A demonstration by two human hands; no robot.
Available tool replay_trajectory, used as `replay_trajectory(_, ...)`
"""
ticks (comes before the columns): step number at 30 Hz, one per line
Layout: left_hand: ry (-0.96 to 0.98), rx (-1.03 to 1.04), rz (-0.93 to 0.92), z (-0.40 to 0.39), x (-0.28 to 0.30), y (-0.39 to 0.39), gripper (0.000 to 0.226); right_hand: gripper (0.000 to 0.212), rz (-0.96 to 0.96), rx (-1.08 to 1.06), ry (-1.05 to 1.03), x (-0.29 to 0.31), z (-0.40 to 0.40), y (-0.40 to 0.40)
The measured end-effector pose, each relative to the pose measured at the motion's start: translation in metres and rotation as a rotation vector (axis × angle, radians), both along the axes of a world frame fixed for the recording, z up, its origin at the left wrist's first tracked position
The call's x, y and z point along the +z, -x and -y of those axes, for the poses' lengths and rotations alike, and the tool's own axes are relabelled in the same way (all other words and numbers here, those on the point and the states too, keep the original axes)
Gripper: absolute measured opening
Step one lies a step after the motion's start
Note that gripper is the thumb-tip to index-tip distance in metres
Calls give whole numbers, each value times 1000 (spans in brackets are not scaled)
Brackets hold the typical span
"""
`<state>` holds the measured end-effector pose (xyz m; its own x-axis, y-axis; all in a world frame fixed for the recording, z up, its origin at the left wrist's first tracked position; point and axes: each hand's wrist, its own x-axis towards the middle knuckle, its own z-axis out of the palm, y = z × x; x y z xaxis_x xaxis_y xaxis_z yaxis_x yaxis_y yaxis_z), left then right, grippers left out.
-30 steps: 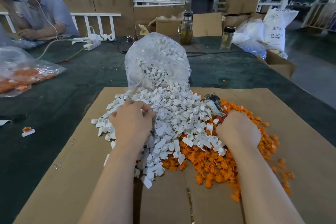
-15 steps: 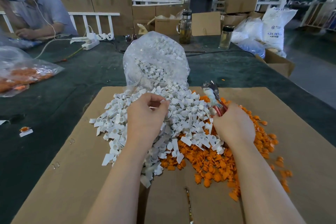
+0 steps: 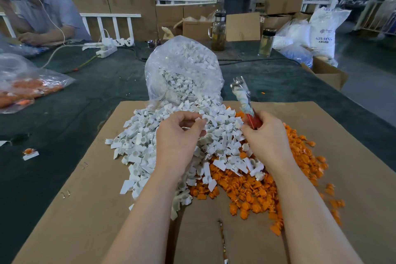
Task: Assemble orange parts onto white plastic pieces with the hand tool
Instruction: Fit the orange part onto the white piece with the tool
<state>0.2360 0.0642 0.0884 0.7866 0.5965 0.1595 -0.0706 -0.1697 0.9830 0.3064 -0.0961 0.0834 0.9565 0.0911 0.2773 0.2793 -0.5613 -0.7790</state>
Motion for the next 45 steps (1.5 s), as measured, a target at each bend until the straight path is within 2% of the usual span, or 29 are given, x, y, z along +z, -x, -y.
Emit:
replay_trajectory(4,-34,4,-8,0,-1,0,6,9,-4,-143,267,0,9,-1)
replay_trajectory(7,-76,11,-17,0,-2,0,9,19,-14,-302,443,-1,14,-1)
replay_trajectory(12,-110,21,-26,0,-4,-1,10,40,-211,-466,533,-4,22,-4)
replay_trajectory(15,-117,19,-22,-1,-5,-1,9,32,-299,-442,566,-6,25,-7)
replay_trajectory(19,-122,16,-32,-1,-5,-2,10,11,-254,-340,545,-8,20,-6)
replay_trajectory(21,-125,14,-32,-2,-5,-2,11,18,-243,-280,544,-7,14,-3)
replay_trajectory(24,-154,10,-34,-2,-5,-1,12,13,-219,-164,532,-9,5,-1)
replay_trajectory(29,-165,1,-45,-1,-4,0,15,18,-97,-50,340,-8,-3,-2)
replay_trajectory(32,-173,-9,-48,-1,-5,-1,12,9,-93,19,82,-5,-4,-1)
replay_trajectory(35,-170,-19,-34,0,-6,-1,11,14,-127,99,-179,-1,-4,4)
replay_trajectory(40,-165,-28,-35,3,-5,-1,12,11,-159,189,-361,1,-11,8)
replay_trajectory(45,-72,-48,-28,6,-3,0,10,18,-142,268,-423,0,-18,11)
